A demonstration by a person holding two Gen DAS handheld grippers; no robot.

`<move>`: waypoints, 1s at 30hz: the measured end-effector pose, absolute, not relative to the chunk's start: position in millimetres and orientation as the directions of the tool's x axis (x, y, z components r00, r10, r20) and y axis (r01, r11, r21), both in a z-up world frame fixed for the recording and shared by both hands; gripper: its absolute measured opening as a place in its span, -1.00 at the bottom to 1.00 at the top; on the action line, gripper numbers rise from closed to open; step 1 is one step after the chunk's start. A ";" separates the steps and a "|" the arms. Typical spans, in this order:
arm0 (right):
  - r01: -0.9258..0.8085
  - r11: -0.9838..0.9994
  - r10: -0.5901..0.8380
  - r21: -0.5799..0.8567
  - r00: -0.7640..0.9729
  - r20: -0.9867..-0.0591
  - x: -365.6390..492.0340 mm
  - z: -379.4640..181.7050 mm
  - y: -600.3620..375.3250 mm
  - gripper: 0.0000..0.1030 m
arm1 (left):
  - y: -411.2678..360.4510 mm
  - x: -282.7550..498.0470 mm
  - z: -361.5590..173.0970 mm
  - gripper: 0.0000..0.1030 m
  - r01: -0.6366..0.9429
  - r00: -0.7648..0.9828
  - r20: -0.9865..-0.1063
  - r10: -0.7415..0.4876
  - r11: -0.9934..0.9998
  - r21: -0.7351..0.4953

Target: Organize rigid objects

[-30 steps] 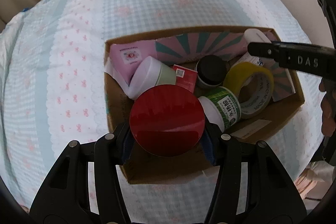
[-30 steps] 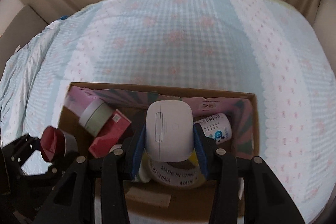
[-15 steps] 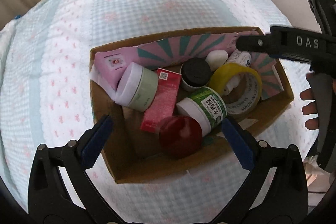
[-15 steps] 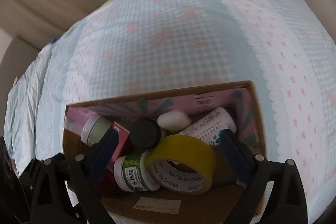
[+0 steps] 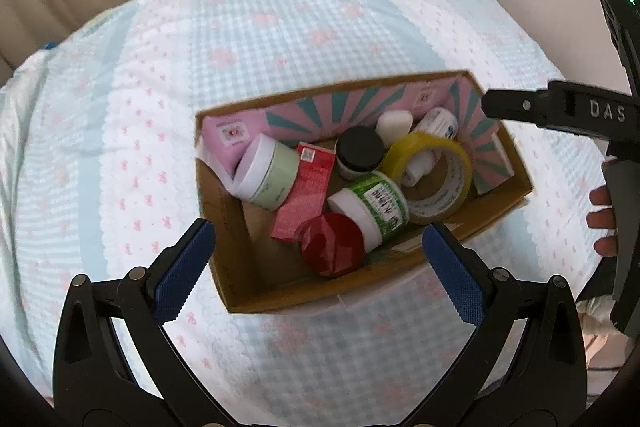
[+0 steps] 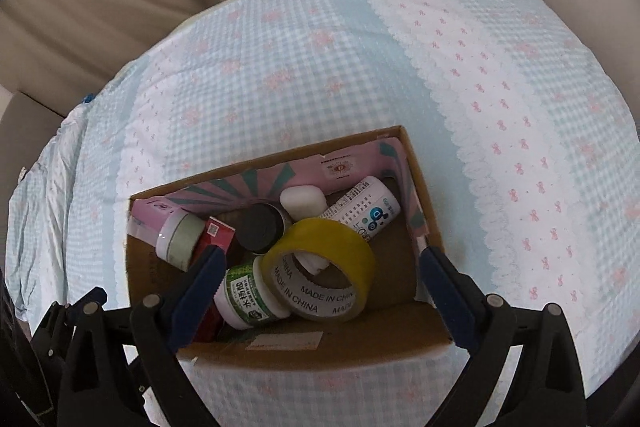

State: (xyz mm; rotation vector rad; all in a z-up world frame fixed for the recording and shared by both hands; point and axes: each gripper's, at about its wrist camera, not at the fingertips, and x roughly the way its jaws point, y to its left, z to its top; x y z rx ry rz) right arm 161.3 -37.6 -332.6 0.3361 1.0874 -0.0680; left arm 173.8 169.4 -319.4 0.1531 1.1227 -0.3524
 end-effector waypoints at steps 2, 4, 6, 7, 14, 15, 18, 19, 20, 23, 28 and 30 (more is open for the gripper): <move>0.202 0.949 0.118 0.240 0.479 -0.870 154.7 -320.2 -40.9 0.88 | 165.7 169.6 -305.3 0.99 0.333 0.398 -0.897 -0.193 0.941 -0.055; 0.185 0.952 0.126 0.244 0.489 -0.863 146.6 -303.7 -46.8 0.88 | 160.8 164.6 -288.0 1.00 0.311 0.415 -0.891 -0.181 0.949 -0.048; 0.172 0.953 0.135 0.250 0.497 -0.857 138.9 -287.7 -53.1 0.88 | 153.0 157.5 -260.1 1.00 0.280 0.447 -0.881 -0.155 0.960 -0.028; 0.156 0.956 0.138 0.247 0.502 -0.854 132.7 -274.1 -57.6 0.88 | 150.7 155.7 -251.4 1.00 0.270 0.457 -0.876 -0.152 0.963 -0.026; 0.045 0.987 0.101 0.154 0.572 -0.814 95.0 -181.5 -86.8 0.88 | 119.6 132.5 -132.2 1.00 0.205 0.615 -0.775 -0.148 0.978 -0.024; 0.036 0.989 0.097 0.146 0.588 -0.803 89.0 -168.3 -91.0 0.88 | 114.3 126.2 -109.2 1.00 0.196 0.650 -0.745 -0.149 0.980 -0.026; 0.017 0.996 0.055 0.087 0.648 -0.759 68.5 -122.8 -100.6 0.87 | 102.0 111.0 -60.6 1.00 0.172 0.721 -0.677 -0.146 0.985 -0.029; 0.015 0.997 0.042 0.071 0.675 -0.737 59.7 -104.9 -104.6 0.87 | 97.0 102.9 -42.3 1.00 0.164 0.750 -0.646 -0.144 0.986 -0.029; 0.018 0.998 0.034 0.065 0.695 -0.718 53.0 -91.9 -107.8 0.88 | 94.4 97.9 -33.0 1.00 0.158 0.765 -0.628 -0.140 0.987 -0.027; 0.033 0.998 0.013 0.057 0.746 -0.665 34.3 -60.9 -115.6 0.87 | 85.8 78.6 -8.0 1.00 0.138 0.810 -0.573 -0.124 0.990 -0.018; 0.049 0.998 -0.022 0.029 0.803 -0.595 4.0 -33.3 -122.4 0.87 | 78.5 54.8 10.9 1.00 0.120 0.841 -0.529 -0.112 0.993 -0.019; 0.053 0.998 -0.035 0.014 0.813 -0.581 -4.4 -30.6 -122.7 0.87 | 74.7 47.7 14.8 1.00 0.119 0.846 -0.521 -0.112 0.993 -0.021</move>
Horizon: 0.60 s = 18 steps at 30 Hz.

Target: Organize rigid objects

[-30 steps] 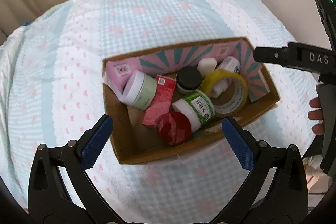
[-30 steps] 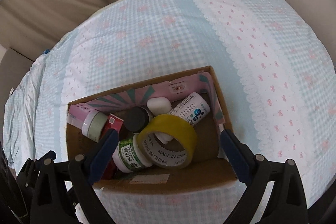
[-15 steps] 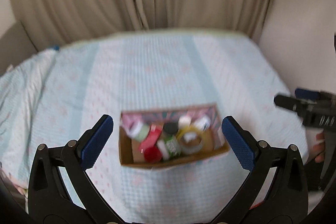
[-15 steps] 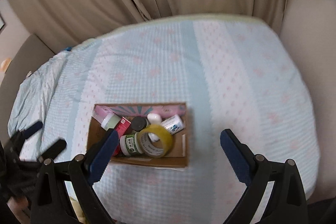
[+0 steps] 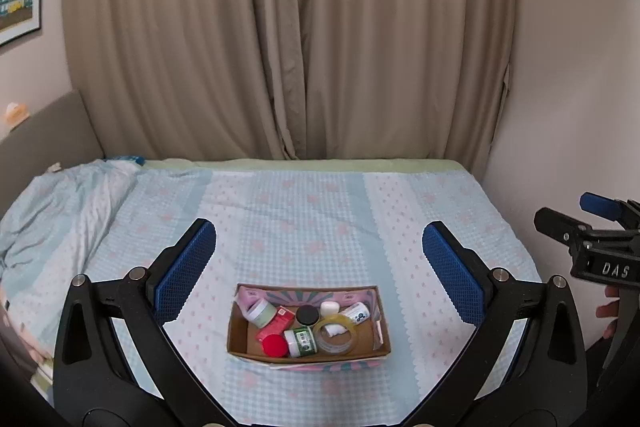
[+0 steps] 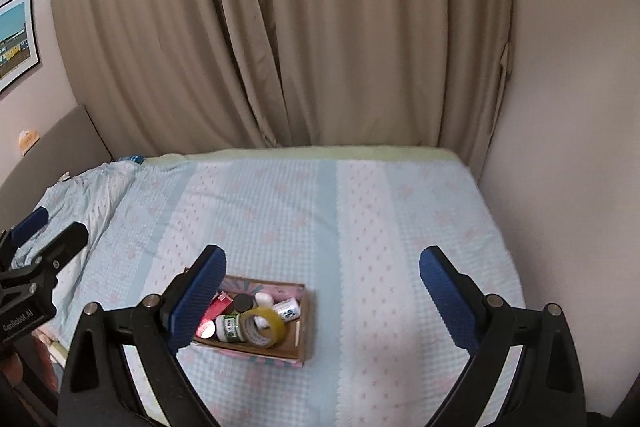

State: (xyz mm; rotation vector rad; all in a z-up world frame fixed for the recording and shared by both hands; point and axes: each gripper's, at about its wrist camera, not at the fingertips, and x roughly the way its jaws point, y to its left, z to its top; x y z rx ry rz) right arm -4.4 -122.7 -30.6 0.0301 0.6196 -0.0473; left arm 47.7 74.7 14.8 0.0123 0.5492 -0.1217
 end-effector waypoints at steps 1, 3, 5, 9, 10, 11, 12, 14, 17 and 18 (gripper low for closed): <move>0.055 0.998 -0.041 0.006 0.818 -0.574 -9.7 -29.6 -122.3 0.87 | 73.3 44.1 15.8 1.00 0.121 0.848 -0.517 -0.115 0.992 -0.022; 0.061 0.998 -0.051 -0.001 0.828 -0.558 -18.6 -27.6 -121.5 0.87 | 70.7 38.4 17.1 1.00 0.120 0.853 -0.509 -0.114 0.993 -0.021; 0.073 0.997 -0.067 -0.012 0.841 -0.537 -25.4 -25.8 -122.8 0.87 | 68.3 33.4 17.7 1.00 0.120 0.858 -0.500 -0.118 0.992 -0.029; 0.096 0.995 -0.098 -0.031 0.856 -0.508 -33.1 -21.4 -127.0 0.87 | 62.8 28.9 20.1 1.00 0.120 0.866 -0.486 -0.116 0.992 -0.024; 0.098 0.995 -0.099 -0.029 0.859 -0.503 -34.9 -20.8 -129.6 0.87 | 60.2 27.7 21.2 1.00 0.119 0.869 -0.482 -0.110 0.993 -0.012; 0.103 0.994 -0.104 -0.028 0.860 -0.499 -34.8 -19.7 -131.3 0.87 | 58.6 27.8 21.8 1.00 0.119 0.871 -0.479 -0.106 0.993 -0.004; 0.106 0.994 -0.105 -0.027 0.861 -0.498 -35.5 -19.0 -133.1 0.87 | 57.6 27.8 22.2 1.00 0.118 0.873 -0.477 -0.103 0.993 0.001; 0.109 0.994 -0.103 -0.018 0.862 -0.496 -36.4 -17.6 -136.9 0.87 | 54.5 27.3 22.7 1.00 0.119 0.876 -0.471 -0.099 0.993 0.012; 0.113 0.993 -0.107 -0.017 0.865 -0.491 -39.3 -15.6 -140.6 0.87 | 52.4 26.4 22.4 1.00 0.124 0.876 -0.470 -0.105 0.992 0.009; 0.114 0.993 -0.107 -0.015 0.865 -0.490 -40.3 -15.9 -141.7 0.87 | 52.4 26.5 21.8 1.00 0.124 0.876 -0.470 -0.105 0.992 0.009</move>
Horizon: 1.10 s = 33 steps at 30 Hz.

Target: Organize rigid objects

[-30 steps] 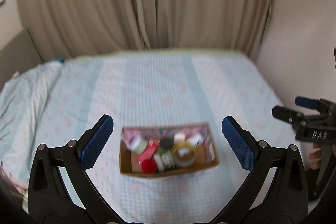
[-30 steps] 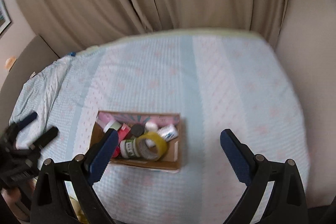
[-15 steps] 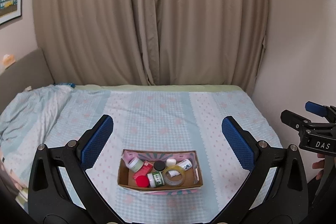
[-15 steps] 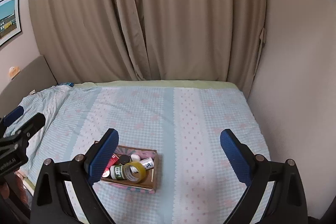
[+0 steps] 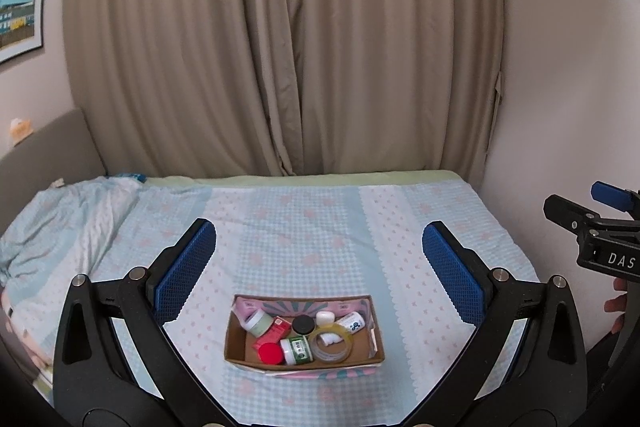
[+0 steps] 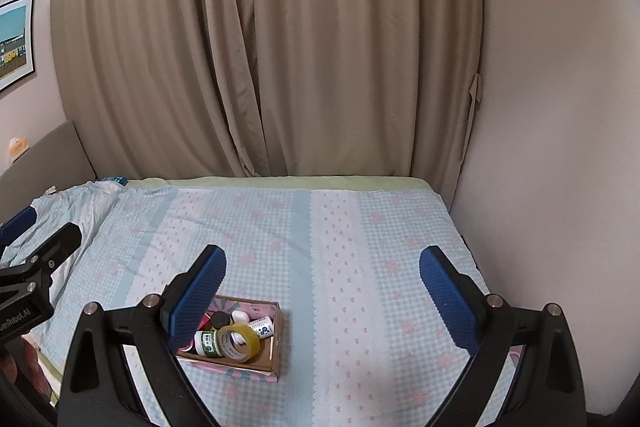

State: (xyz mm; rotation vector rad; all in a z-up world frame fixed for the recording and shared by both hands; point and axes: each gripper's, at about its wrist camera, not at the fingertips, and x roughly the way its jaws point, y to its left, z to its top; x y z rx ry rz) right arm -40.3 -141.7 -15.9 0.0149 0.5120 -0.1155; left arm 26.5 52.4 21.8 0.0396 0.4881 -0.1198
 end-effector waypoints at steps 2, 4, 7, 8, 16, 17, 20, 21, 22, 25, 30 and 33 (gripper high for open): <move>0.118 0.993 -0.109 -0.013 0.867 -0.486 -40.9 -15.6 -142.6 0.87 | 51.8 25.6 21.4 1.00 0.123 0.877 -0.471 -0.100 0.992 0.018; 0.120 0.993 -0.112 -0.013 0.869 -0.482 -41.6 -15.2 -143.2 0.87 | 51.2 25.0 21.5 1.00 0.123 0.876 -0.471 -0.099 0.992 0.021; 0.121 0.993 -0.113 -0.014 0.869 -0.481 -41.7 -15.3 -142.5 0.87 | 51.6 23.1 22.4 1.00 0.124 0.877 -0.470 -0.102 0.992 0.015; 0.121 0.993 -0.113 -0.015 0.869 -0.482 -41.7 -15.2 -142.1 0.87 | 51.9 22.9 22.8 1.00 0.122 0.877 -0.470 -0.101 0.992 0.015; 0.114 0.993 -0.114 -0.030 0.871 -0.477 -41.2 -13.2 -143.4 0.87 | 53.0 19.4 21.7 1.00 0.115 0.878 -0.469 -0.096 0.993 0.012; 0.114 0.993 -0.114 -0.030 0.871 -0.479 -41.1 -13.2 -142.9 0.87 | 52.9 18.8 21.9 1.00 0.115 0.878 -0.468 -0.095 0.993 0.013; 0.113 0.993 -0.114 -0.031 0.870 -0.479 -41.4 -13.4 -142.4 0.87 | 52.1 18.2 22.1 1.00 0.111 0.879 -0.467 -0.091 0.994 0.014; 0.113 0.993 -0.114 -0.030 0.871 -0.479 -42.2 -13.4 -141.5 0.87 | 52.2 17.8 21.8 1.00 0.109 0.880 -0.466 -0.090 0.994 0.015; 0.112 0.993 -0.112 -0.030 0.871 -0.478 -42.7 -13.1 -141.6 0.87 | 52.1 17.7 21.7 1.00 0.108 0.880 -0.466 -0.088 0.994 0.016; 0.109 0.993 -0.112 -0.033 0.871 -0.478 -43.5 -12.7 -141.0 0.87 | 52.6 17.5 21.6 1.00 0.108 0.881 -0.465 -0.089 0.994 0.016; 0.107 0.994 -0.109 -0.030 0.871 -0.479 -43.0 -12.3 -141.1 0.87 | 52.1 17.4 21.7 1.00 0.104 0.882 -0.463 -0.083 0.994 0.019; 0.106 0.994 -0.108 -0.031 0.872 -0.478 -42.8 -12.8 -141.4 0.87 | 52.0 18.2 22.1 1.00 0.101 0.885 -0.459 -0.078 0.995 0.026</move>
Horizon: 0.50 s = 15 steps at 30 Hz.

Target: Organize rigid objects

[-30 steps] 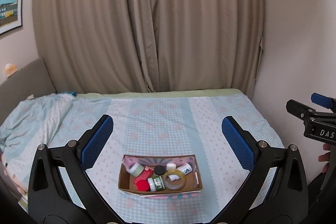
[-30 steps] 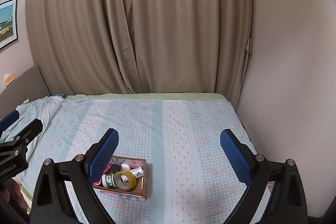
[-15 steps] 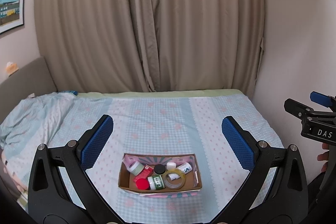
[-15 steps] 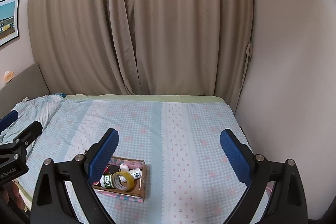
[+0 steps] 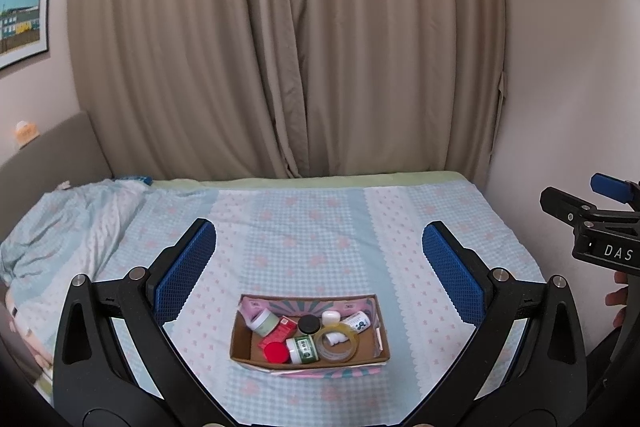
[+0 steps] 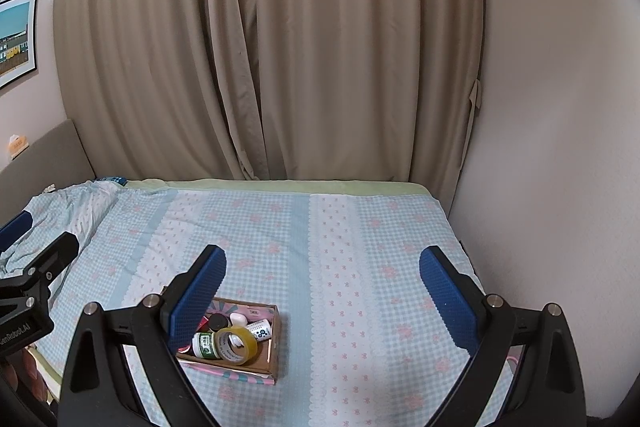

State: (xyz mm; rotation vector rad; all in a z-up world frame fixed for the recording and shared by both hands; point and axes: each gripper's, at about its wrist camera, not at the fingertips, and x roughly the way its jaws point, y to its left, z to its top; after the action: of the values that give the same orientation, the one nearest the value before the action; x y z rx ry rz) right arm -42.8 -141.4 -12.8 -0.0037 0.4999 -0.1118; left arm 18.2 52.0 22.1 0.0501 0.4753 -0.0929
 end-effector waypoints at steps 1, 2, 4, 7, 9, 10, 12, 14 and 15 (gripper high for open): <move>0.105 0.994 -0.106 -0.029 0.872 -0.478 -42.4 -12.9 -141.4 0.87 | 52.3 19.0 22.2 1.00 0.101 0.885 -0.458 -0.078 0.995 0.027; 0.105 0.994 -0.106 -0.029 0.872 -0.477 -42.3 -12.7 -141.4 0.87 | 52.3 19.0 22.3 1.00 0.102 0.885 -0.458 -0.078 0.994 0.028; 0.103 0.994 -0.104 -0.028 0.872 -0.478 -41.7 -12.5 -140.8 0.87 | 52.2 18.6 21.5 1.00 0.102 0.886 -0.457 -0.077 0.994 0.029; 0.102 0.994 -0.103 -0.028 0.872 -0.478 -41.1 -13.2 -141.6 0.87 | 52.3 18.6 21.2 1.00 0.101 0.886 -0.457 -0.077 0.994 0.028; 0.102 0.994 -0.103 -0.028 0.872 -0.478 -41.0 -13.1 -141.5 0.87 | 52.4 19.2 21.5 1.00 0.101 0.886 -0.457 -0.077 0.994 0.028; 0.103 0.994 -0.104 -0.028 0.872 -0.479 -41.1 -13.1 -141.5 0.87 | 52.5 19.1 21.4 1.00 0.099 0.886 -0.457 -0.075 0.995 0.030; 0.101 0.994 -0.103 -0.029 0.872 -0.479 -40.2 -13.5 -141.9 0.87 | 53.0 19.7 21.4 1.00 0.097 0.887 -0.456 -0.074 0.995 0.028; 0.102 0.994 -0.103 -0.030 0.872 -0.479 -39.9 -13.3 -141.4 0.87 | 53.1 19.9 21.6 1.00 0.097 0.887 -0.455 -0.075 0.995 0.026; 0.101 0.994 -0.102 -0.028 0.872 -0.479 -40.3 -13.5 -141.6 0.87 | 53.6 20.0 21.7 1.00 0.096 0.888 -0.454 -0.073 0.995 0.028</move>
State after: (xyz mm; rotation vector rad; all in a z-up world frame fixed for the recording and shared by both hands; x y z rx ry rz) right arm -40.3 -141.6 -13.5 -0.0025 0.5003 -0.1062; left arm 20.0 53.6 21.7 0.0499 0.4701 -0.0877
